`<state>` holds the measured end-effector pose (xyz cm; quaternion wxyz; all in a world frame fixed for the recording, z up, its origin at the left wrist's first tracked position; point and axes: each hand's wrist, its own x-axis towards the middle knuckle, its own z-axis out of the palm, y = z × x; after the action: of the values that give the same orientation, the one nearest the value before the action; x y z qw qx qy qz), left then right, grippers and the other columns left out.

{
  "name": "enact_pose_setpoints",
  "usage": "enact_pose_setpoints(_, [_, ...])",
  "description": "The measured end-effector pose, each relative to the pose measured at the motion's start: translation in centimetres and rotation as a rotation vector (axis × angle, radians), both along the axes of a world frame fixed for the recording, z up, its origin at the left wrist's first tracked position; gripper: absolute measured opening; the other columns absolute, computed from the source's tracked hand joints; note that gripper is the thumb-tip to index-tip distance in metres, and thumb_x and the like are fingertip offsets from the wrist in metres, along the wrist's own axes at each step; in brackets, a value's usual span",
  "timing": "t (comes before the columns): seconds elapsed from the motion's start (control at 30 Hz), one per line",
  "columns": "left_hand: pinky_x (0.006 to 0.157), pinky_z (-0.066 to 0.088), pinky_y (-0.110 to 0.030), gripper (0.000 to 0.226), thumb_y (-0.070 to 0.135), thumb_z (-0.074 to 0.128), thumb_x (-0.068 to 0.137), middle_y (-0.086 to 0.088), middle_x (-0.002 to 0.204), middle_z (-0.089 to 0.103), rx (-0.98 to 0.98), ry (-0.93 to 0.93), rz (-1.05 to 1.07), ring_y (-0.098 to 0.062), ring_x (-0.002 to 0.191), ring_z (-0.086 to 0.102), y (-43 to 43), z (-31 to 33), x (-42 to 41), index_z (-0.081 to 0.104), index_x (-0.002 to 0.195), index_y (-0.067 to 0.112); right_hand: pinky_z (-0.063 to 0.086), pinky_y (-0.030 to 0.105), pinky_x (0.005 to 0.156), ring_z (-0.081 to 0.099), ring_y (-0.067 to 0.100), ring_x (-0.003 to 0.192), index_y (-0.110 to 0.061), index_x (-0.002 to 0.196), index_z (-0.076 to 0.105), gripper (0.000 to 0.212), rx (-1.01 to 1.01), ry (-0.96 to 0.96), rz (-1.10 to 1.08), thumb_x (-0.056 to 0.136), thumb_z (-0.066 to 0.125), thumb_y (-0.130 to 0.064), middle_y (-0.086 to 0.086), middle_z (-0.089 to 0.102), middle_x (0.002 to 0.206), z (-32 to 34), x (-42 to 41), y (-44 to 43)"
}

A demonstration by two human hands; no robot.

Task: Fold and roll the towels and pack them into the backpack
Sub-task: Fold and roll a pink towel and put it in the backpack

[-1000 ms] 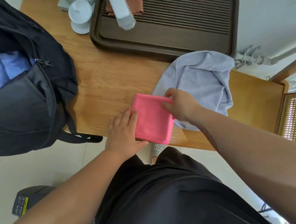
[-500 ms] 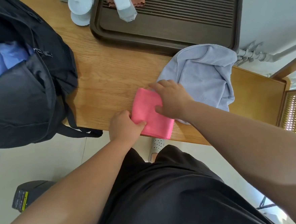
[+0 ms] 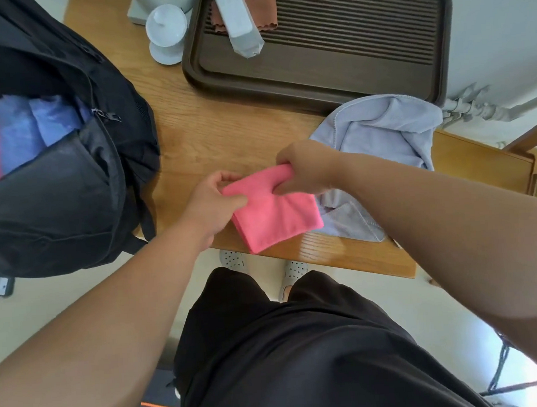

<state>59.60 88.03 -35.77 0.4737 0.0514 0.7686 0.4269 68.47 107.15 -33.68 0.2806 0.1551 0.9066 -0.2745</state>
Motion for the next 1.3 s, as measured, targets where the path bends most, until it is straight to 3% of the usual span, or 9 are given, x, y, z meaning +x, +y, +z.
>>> enact_pose_setpoints(0.17, [0.081, 0.053, -0.029, 0.037, 0.009, 0.069, 0.088, 0.000, 0.118, 0.064, -0.109, 0.288, -0.204, -0.017, 0.105, 0.063, 2.1, -0.2, -3.2, 0.059, 0.120, 0.025, 0.047, 0.023, 0.056, 0.066, 0.017, 0.077, -0.022, 0.109, 0.059, 0.021, -0.139, -0.063, -0.333, 0.090, 0.068, -0.029, 0.004, 0.066, 0.106, -1.0, 0.5, 0.7])
enact_pose_setpoints(0.3, [0.114, 0.036, -0.047, 0.092, 0.040, 0.083, 0.075, -0.004, 0.152, 0.040, -0.317, 0.697, -0.757, -0.028, 0.139, 0.038, 3.4, -0.6, -3.9, 0.035, 0.151, 0.022, 0.051, 0.039, 0.085, 0.055, 0.027, 0.114, -0.029, 0.147, 0.039, 0.080, 0.110, -0.039, -0.250, 0.079, 0.078, -0.045, 0.003, 0.054, 0.133, -2.2, 0.9, 0.3])
enact_pose_setpoints(0.4, [0.118, 0.025, -0.049, 0.113, 0.057, 0.083, 0.066, -0.002, 0.160, 0.028, -0.308, 0.829, -1.032, -0.028, 0.145, 0.026, 4.3, -1.2, -4.0, 0.024, 0.156, 0.023, 0.051, 0.045, 0.093, 0.050, 0.027, 0.119, -0.029, 0.147, 0.036, 0.103, 0.218, -0.040, -0.113, 0.062, 0.084, -0.062, 0.001, 0.050, 0.131, -2.9, 1.1, -0.1])
enact_pose_setpoints(0.6, [0.114, 0.031, -0.046, 0.119, 0.061, 0.083, 0.062, -0.003, 0.151, 0.038, -0.283, 0.918, -1.140, -0.027, 0.138, 0.035, 5.2, -2.1, -4.1, 0.023, 0.156, 0.019, 0.054, 0.042, 0.083, 0.054, 0.025, 0.110, -0.024, 0.134, 0.049, 0.087, 0.338, -0.043, -0.059, 0.063, 0.083, -0.060, 0.000, 0.054, 0.121, -4.0, 1.2, -0.1])
enact_pose_setpoints(0.73, [0.106, 0.038, -0.043, 0.093, 0.052, 0.083, 0.070, -0.002, 0.135, 0.050, -0.250, 0.925, -1.095, -0.026, 0.127, 0.045, 5.6, -1.8, -4.3, 0.042, 0.146, 0.019, 0.054, 0.038, 0.072, 0.059, 0.023, 0.100, -0.024, 0.119, 0.054, 0.067, 0.230, -0.042, -0.162, 0.066, 0.086, -0.051, -0.004, 0.054, 0.109, -4.0, 1.3, -0.2])
enact_pose_setpoints(0.9, [0.082, 0.039, -0.037, 0.024, 0.031, 0.075, 0.080, 0.001, 0.091, 0.048, -0.082, 1.030, -0.956, -0.025, 0.094, 0.054, 5.1, -1.5, -5.0, 0.063, 0.093, 0.015, 0.039, 0.032, 0.057, 0.062, 0.026, 0.085, -0.021, 0.096, 0.045, 0.037, 0.298, 0.101, -0.215, 0.080, 0.075, -0.034, -0.005, 0.046, 0.093, -3.5, 1.6, -0.7])
enact_pose_setpoints(1.1, [0.070, 0.042, -0.036, 0.033, 0.017, 0.082, 0.064, -0.007, 0.073, 0.063, -0.006, 1.239, -0.872, -0.030, 0.066, 0.062, 3.2, -2.3, -3.5, 0.059, 0.086, 0.012, 0.050, 0.037, 0.057, 0.055, 0.026, 0.090, -0.017, 0.114, 0.050, 0.061, 0.312, 0.363, -0.168, 0.066, 0.084, -0.036, 0.004, 0.049, 0.113, -4.2, 3.6, -3.1])
enact_pose_setpoints(1.2, [0.092, 0.042, -0.044, 0.045, 0.024, 0.075, 0.070, -0.013, 0.106, 0.071, -0.001, 1.219, -0.877, -0.035, 0.097, 0.067, 1.8, -3.0, -2.6, 0.062, 0.110, 0.010, 0.051, 0.039, 0.055, 0.053, 0.027, 0.084, -0.015, 0.110, 0.053, 0.056, 0.364, 0.413, -0.158, 0.065, 0.084, -0.030, 0.007, 0.051, 0.106, -5.0, 4.8, -4.0])
enact_pose_setpoints(1.3, [0.117, 0.027, -0.058, 0.062, 0.042, 0.061, 0.088, -0.011, 0.154, 0.044, -0.062, 1.177, -1.009, -0.032, 0.142, 0.041, -0.3, -3.4, -1.2, 0.050, 0.141, 0.012, 0.038, 0.032, 0.051, 0.050, 0.028, 0.074, -0.010, 0.095, 0.059, 0.035, 0.411, 0.507, -0.161, 0.068, 0.080, -0.016, 0.009, 0.053, 0.094, -5.9, 5.4, -4.9])
